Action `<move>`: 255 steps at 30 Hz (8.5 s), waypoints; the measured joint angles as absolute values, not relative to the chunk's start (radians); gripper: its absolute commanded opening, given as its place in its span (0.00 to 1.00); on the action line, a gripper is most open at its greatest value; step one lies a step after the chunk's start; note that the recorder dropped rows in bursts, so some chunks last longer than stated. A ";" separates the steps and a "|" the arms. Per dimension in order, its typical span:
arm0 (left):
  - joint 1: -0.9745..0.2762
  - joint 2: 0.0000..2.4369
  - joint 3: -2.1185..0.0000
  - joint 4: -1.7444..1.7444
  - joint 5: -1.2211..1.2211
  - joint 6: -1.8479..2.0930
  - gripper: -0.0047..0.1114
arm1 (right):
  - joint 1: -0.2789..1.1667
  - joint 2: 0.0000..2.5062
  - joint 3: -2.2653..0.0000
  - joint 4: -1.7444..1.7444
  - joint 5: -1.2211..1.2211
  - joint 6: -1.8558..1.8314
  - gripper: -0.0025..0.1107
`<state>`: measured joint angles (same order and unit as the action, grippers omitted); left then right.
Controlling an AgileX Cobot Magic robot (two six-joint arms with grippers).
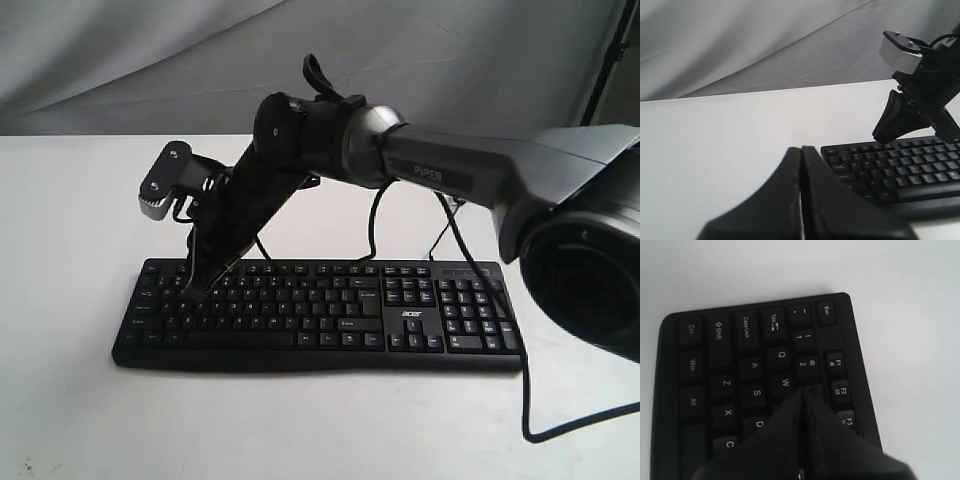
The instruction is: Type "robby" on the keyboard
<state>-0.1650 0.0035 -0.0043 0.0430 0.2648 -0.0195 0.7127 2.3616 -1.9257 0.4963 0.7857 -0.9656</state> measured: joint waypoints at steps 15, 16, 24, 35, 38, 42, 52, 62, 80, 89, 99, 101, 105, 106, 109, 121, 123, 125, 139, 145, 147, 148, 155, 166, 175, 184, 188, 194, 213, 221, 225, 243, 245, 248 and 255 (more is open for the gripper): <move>-0.165 0.003 -0.004 0.043 0.265 -0.020 0.04 | 0.713 2.395 -1.926 0.456 0.788 -0.946 0.02; -0.165 0.003 -0.004 0.043 0.265 -0.020 0.04 | 0.713 2.395 -1.926 0.447 0.788 -0.940 0.02; -0.165 0.003 -0.004 0.043 0.265 -0.020 0.04 | 0.713 2.395 -1.926 0.409 0.788 -0.915 0.02; -0.165 0.003 -0.004 0.043 0.265 -0.020 0.04 | 0.717 2.397 -1.926 0.409 0.813 -0.913 0.02; -0.165 0.003 -0.004 0.043 0.265 -0.020 0.04 | 0.717 2.399 -1.926 0.409 0.815 -0.913 0.02; -0.165 0.003 -0.004 0.043 0.265 -0.020 0.04 | 0.717 2.405 -1.926 0.409 0.815 -0.913 0.02; -0.165 0.003 -0.004 0.043 0.265 -0.020 0.04 | 0.717 2.410 -1.926 0.409 0.815 -0.915 0.02; -0.165 0.003 -0.004 0.043 0.265 -0.020 0.04 | 0.717 2.411 -1.927 0.409 0.817 -0.915 0.02; -0.165 0.003 -0.004 0.043 0.265 -0.020 0.04 | 0.715 2.339 -1.921 0.304 0.915 -0.865 0.02; -0.165 0.003 -0.004 0.043 0.265 -0.020 0.04 | 0.626 2.178 -1.623 0.336 0.782 -0.903 0.02; -0.165 0.003 -0.004 0.043 0.265 -0.020 0.04 | 0.586 2.122 -1.469 0.466 0.647 -1.010 0.02; -0.165 0.003 -0.004 0.043 0.265 -0.020 0.04 | 0.586 2.122 -1.469 0.470 0.647 -1.010 0.02; -0.165 0.003 -0.004 0.043 0.265 -0.020 0.04 | 0.586 2.135 -1.469 0.477 0.643 -1.014 0.02; -0.165 0.003 -0.004 0.043 0.265 -0.020 0.04 | 0.586 2.137 -1.469 0.476 0.641 -1.014 0.02; -0.165 0.003 -0.004 0.043 0.265 -0.020 0.04 | 0.586 2.139 -1.469 0.476 0.641 -1.014 0.02; -0.165 0.003 -0.004 0.043 0.265 -0.020 0.04 | 0.586 2.139 -1.469 0.476 0.641 -1.018 0.02; -0.165 0.003 -0.004 0.043 0.265 -0.020 0.04 | 0.586 2.139 -1.469 0.476 0.641 -1.018 0.02; -0.165 0.003 -0.004 0.043 0.265 -0.020 0.04 | 0.586 2.139 -1.469 0.478 0.641 -1.018 0.02; -0.165 0.003 -0.004 0.043 0.265 -0.020 0.04 | 0.588 2.156 -1.469 0.478 0.624 -1.018 0.02; -0.165 0.003 -0.004 0.043 0.265 -0.020 0.04 | 0.588 2.161 -1.469 0.478 0.623 -1.018 0.02; -0.165 0.003 -0.004 0.043 0.265 -0.020 0.04 | 0.588 2.161 -1.469 0.478 0.623 -1.018 0.02; -0.165 0.003 -0.004 0.043 0.265 -0.020 0.04 | 0.588 2.161 -1.469 0.478 0.623 -1.018 0.02; -0.165 0.003 -0.004 0.043 0.265 -0.020 0.04 | 0.588 2.161 -1.469 0.476 0.625 -1.018 0.02; -0.165 0.003 -0.004 0.043 0.265 -0.020 0.04 | 0.588 2.162 -1.469 0.474 0.633 -1.018 0.02; -0.165 0.003 -0.004 0.043 0.265 -0.020 0.04 | 0.590 2.160 -1.469 0.470 0.641 -1.018 0.02; -0.165 0.003 -0.004 0.043 0.265 -0.020 0.04 | 0.601 2.143 -1.469 0.470 0.640 -1.018 0.02; -0.165 0.003 -0.004 0.043 0.265 -0.020 0.04 | 0.633 2.141 -1.469 0.484 0.615 -1.018 0.02; -0.165 0.003 -0.004 0.043 0.265 -0.020 0.04 | 0.708 2.141 -1.469 0.501 0.590 -1.037 0.02; -0.165 0.003 -0.004 0.043 0.265 -0.020 0.04 | 0.728 2.141 -1.469 0.664 0.648 -1.400 0.02; -0.165 0.003 -0.004 0.043 0.265 -0.020 0.04 | 0.728 2.152 -1.469 0.676 0.610 -1.414 0.02; -0.165 0.003 -0.004 0.043 0.265 -0.020 0.04 | 0.728 2.170 -1.469 0.678 0.594 -1.414 0.02; -0.165 0.003 -0.004 0.043 0.265 -0.020 0.04 | 0.710 2.173 -1.469 0.678 0.548 -1.340 0.02; -0.165 0.003 -0.004 0.043 0.265 -0.020 0.04 | 0.710 2.173 -1.469 0.678 0.546 -1.334 0.02; -0.165 0.003 -0.004 0.043 0.265 -0.020 0.04 | 0.710 2.173 -1.469 0.678 0.546 -1.327 0.02; -0.165 0.003 -0.004 0.043 0.265 -0.020 0.04 | 0.710 2.173 -1.469 0.661 0.546 -1.308 0.02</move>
<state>-0.1650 0.0035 -0.0043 0.0430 0.2648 -0.0195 0.7096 2.1728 -1.4692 0.6615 0.5462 -1.3082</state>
